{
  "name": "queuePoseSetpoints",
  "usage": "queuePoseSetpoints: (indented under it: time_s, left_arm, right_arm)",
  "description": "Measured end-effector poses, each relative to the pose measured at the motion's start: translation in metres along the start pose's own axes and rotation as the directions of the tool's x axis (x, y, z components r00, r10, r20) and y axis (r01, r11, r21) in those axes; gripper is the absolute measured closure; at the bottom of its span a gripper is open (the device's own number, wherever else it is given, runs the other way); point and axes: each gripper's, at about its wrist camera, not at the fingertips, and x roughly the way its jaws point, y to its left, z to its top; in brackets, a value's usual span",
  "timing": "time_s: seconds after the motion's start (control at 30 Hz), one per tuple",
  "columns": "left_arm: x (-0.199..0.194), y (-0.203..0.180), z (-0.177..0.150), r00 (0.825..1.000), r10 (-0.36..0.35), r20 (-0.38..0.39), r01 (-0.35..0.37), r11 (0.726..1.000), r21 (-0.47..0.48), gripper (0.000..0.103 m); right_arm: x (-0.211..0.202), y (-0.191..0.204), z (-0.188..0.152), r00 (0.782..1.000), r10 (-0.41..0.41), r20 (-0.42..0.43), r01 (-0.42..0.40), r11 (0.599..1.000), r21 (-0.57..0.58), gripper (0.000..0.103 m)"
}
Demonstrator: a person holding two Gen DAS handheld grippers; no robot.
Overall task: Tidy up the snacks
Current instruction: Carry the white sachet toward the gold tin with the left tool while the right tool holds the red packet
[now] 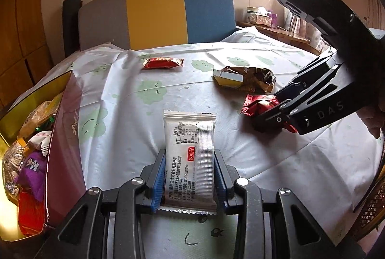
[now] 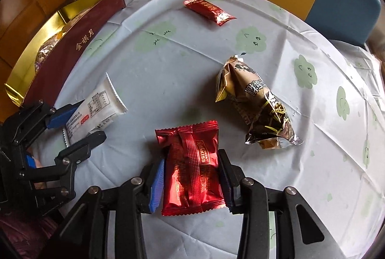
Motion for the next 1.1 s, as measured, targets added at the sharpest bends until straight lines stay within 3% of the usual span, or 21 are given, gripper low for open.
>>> queuePoseSetpoints:
  time_s: [1.1]
  left_arm:
    - [0.001,0.001,0.003,1.0,0.006,-0.03,-0.007,1.0,-0.016,0.067]
  right_arm:
    - [0.006,0.015,0.001,1.0,-0.028,0.012,0.028,0.999,-0.018,0.061]
